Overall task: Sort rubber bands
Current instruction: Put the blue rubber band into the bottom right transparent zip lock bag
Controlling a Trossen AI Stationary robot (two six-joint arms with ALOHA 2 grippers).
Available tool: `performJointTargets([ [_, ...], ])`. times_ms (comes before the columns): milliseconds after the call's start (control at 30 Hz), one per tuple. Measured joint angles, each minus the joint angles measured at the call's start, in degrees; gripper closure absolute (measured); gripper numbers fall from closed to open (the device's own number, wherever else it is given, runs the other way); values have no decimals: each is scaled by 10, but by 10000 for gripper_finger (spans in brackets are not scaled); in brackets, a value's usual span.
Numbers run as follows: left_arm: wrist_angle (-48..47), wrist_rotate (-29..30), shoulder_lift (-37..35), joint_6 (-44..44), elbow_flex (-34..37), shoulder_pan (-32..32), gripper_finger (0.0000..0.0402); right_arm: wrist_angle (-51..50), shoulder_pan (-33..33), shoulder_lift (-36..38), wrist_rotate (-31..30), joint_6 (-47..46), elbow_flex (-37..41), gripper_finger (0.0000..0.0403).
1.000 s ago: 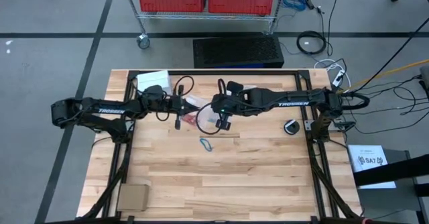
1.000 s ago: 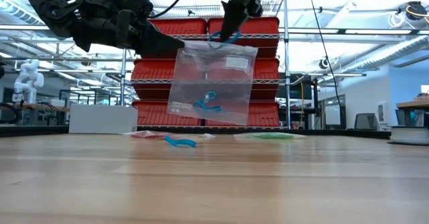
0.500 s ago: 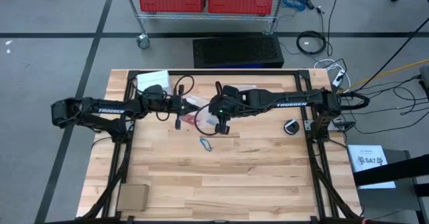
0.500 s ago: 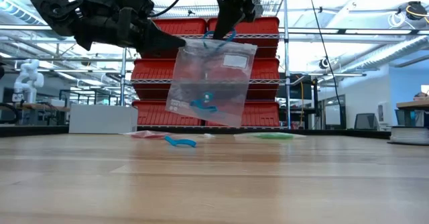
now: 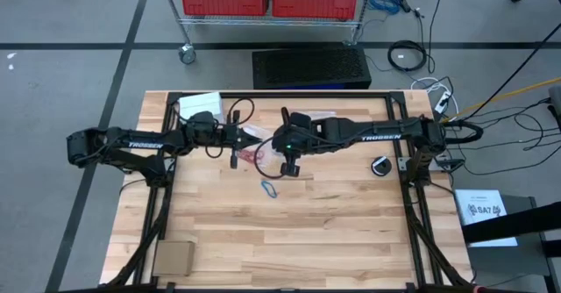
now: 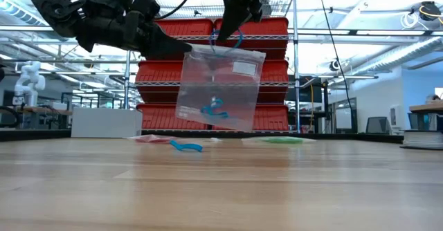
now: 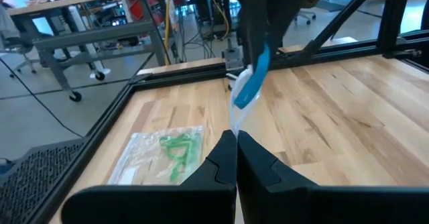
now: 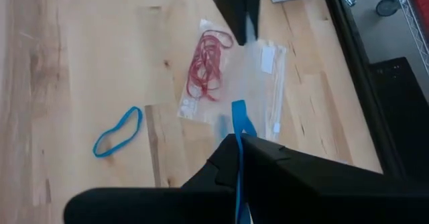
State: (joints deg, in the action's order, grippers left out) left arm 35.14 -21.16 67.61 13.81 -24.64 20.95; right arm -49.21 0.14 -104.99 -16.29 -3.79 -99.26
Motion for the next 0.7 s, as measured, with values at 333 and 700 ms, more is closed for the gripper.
performJointTargets([
  [333, 0, -10, 0, 0, 0, 0, 401, -8, -20, 0, 1, 4, 0, 403],
  [700, 1, -11, 0, 0, 0, 0, 401, -9, -20, 0, 17, 6, 0, 403],
])
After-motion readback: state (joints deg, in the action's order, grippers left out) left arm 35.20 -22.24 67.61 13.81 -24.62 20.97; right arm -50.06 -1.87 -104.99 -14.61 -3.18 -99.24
